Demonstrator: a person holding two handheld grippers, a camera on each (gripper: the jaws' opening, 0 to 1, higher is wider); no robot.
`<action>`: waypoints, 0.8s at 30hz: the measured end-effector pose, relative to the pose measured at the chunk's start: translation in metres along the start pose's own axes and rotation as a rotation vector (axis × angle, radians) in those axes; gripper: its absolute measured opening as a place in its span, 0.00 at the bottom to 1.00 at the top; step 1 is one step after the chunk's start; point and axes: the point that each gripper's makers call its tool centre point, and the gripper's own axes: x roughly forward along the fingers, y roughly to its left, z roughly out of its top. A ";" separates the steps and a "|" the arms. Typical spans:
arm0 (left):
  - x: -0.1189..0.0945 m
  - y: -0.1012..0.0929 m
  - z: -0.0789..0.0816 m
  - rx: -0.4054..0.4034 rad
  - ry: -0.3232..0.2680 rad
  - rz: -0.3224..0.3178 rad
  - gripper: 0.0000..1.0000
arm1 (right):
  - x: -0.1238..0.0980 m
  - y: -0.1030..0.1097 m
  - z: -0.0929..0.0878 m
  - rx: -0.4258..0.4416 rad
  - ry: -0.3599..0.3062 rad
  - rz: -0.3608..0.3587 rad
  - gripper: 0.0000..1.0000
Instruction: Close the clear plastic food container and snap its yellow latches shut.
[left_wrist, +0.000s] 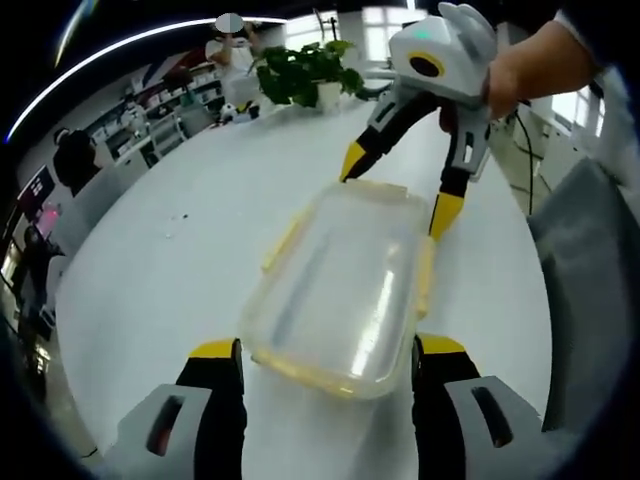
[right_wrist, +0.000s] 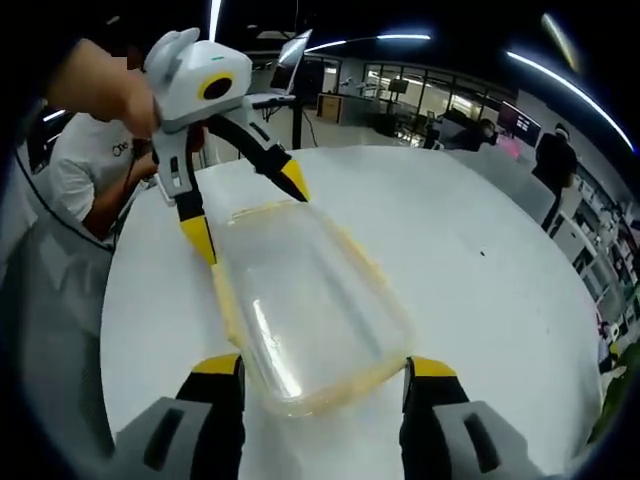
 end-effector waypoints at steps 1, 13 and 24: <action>0.000 0.000 0.000 -0.001 -0.003 0.000 0.65 | 0.000 0.000 0.000 -0.001 0.000 0.001 0.61; -0.001 -0.002 0.000 0.010 -0.007 0.013 0.72 | -0.001 -0.007 -0.004 -0.035 0.046 -0.047 0.72; -0.009 -0.010 -0.008 -0.044 0.024 0.058 0.99 | -0.006 0.002 -0.009 0.074 0.045 -0.061 0.99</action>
